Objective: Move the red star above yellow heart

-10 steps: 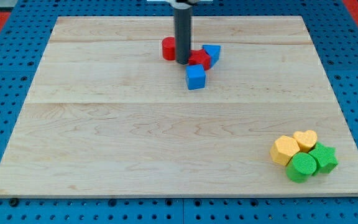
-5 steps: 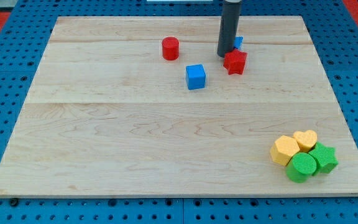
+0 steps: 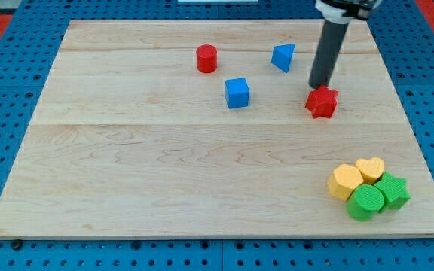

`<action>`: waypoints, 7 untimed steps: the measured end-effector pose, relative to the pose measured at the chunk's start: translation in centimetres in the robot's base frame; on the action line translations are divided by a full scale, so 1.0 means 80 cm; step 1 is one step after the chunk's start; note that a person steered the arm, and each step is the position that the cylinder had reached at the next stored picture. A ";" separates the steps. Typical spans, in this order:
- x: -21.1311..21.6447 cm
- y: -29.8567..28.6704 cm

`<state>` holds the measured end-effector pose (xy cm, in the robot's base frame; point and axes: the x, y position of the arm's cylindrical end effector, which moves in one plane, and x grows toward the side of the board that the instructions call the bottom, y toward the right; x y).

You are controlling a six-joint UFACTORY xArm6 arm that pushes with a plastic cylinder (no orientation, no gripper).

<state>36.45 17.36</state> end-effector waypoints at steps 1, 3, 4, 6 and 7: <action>0.008 0.005; 0.055 0.004; 0.022 -0.006; 0.065 -0.052; 0.090 -0.046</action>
<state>43.62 13.67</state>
